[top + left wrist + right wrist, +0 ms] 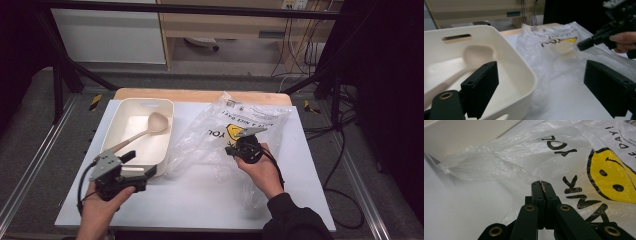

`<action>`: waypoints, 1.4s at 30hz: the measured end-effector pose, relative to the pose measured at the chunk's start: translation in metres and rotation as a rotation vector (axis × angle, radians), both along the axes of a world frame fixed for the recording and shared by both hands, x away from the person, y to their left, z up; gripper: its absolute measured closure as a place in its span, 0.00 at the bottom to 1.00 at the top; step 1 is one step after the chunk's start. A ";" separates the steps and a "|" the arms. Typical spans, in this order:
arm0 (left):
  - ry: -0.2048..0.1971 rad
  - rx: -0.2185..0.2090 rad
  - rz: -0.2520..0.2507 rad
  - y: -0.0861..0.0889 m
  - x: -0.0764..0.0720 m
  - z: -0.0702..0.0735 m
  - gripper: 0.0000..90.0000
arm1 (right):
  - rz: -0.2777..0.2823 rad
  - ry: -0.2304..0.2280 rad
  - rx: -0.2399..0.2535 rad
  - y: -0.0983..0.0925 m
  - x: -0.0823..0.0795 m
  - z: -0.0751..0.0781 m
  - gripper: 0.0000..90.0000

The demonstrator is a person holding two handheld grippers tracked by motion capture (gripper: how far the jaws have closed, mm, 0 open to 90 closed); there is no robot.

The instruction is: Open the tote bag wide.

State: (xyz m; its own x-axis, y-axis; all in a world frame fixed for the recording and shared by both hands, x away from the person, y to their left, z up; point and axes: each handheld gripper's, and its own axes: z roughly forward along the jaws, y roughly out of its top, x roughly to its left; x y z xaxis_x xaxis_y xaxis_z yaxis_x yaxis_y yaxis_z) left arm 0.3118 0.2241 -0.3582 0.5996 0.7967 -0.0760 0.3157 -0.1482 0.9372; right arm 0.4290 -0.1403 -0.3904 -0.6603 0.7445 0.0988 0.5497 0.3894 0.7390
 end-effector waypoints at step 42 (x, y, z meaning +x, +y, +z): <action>0.132 0.096 -0.234 -0.169 0.060 -0.085 0.96 | -0.040 -0.004 0.035 -0.016 0.002 0.004 1.00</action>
State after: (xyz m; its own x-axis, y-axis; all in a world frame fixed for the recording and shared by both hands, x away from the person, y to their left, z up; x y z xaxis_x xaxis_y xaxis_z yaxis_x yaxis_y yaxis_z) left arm 0.3716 0.0555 -0.4431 0.7581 0.6449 -0.0969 0.3809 -0.3173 0.8685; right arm 0.4306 -0.1567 -0.3859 -0.6302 0.7666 0.1229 0.5613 0.3405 0.7543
